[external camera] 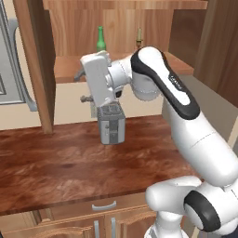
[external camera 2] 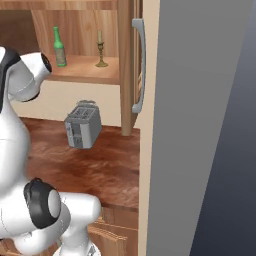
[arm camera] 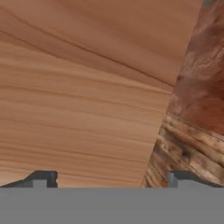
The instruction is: Get the candle and the beer from the cabinet and move them to the dining counter.
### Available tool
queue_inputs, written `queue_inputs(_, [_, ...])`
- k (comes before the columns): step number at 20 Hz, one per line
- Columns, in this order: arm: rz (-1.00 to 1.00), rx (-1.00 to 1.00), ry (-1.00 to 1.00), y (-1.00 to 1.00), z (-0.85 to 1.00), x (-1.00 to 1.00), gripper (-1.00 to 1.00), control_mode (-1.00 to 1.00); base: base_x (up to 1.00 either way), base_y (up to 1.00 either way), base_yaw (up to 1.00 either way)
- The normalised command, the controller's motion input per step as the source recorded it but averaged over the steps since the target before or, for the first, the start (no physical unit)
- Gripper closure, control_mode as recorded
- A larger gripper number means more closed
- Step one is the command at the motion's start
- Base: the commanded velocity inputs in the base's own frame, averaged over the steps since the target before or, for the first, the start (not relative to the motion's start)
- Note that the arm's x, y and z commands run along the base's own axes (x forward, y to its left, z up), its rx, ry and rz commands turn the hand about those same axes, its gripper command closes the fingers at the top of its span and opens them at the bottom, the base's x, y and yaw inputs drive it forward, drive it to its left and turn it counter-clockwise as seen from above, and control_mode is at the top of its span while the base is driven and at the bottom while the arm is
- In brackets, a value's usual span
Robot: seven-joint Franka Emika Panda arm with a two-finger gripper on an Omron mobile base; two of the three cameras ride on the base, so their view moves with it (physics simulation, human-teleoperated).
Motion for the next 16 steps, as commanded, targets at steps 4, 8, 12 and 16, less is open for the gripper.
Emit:
queue_inputs(4, [-0.2, -0.1, -0.2, -0.81, 0.0, -0.25, -1.0, -1.0, 0.0, 0.0, 0.0])
queue_inputs(8, [-0.29, -0.12, -0.19, -0.74, 0.0, -0.12, -1.0, -1.0, 0.0, 0.0, 0.0])
queue_inputs(12, [-0.31, -0.16, -0.19, -0.59, 0.0, 0.0, -1.0, -1.0, 0.0, 0.0, 0.0])
queue_inputs(16, [-0.32, -0.16, -0.17, -0.56, 0.03, 0.0, -1.0, -1.0, 0.0, 0.0, 0.0])
